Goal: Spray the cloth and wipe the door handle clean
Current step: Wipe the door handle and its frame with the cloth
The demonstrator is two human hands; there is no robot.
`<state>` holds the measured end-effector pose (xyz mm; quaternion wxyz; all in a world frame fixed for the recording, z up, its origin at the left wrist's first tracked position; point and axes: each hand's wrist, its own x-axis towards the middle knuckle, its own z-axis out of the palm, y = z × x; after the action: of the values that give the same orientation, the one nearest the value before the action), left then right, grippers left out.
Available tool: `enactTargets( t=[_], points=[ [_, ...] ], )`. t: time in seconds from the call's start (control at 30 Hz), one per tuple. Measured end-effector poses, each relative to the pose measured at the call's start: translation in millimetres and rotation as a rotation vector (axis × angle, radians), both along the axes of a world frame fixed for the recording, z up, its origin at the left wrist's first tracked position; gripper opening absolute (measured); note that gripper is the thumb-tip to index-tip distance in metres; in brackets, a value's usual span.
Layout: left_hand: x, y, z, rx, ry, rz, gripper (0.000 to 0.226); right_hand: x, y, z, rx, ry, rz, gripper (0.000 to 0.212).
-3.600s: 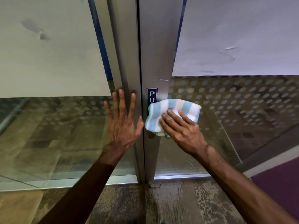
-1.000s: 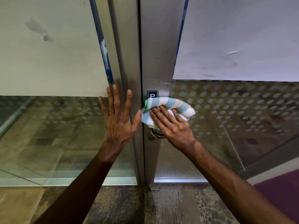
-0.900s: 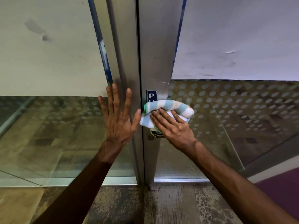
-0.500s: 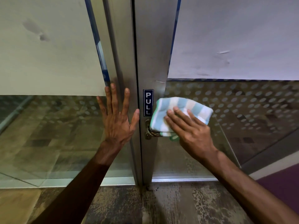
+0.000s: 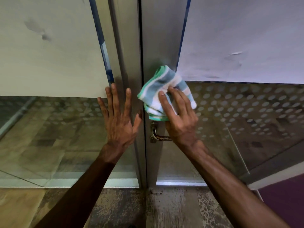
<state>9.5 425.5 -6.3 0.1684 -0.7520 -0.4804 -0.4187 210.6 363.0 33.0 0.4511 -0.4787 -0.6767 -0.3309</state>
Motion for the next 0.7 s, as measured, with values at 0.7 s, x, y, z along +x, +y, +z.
enactTargets(
  t=[0.7],
  points=[
    [0.3, 9.2, 2.5, 0.081, -0.050, -0.103, 0.066, 36.0, 3.5, -25.1, -0.532, -0.326, 0.326, 0.049]
  ],
)
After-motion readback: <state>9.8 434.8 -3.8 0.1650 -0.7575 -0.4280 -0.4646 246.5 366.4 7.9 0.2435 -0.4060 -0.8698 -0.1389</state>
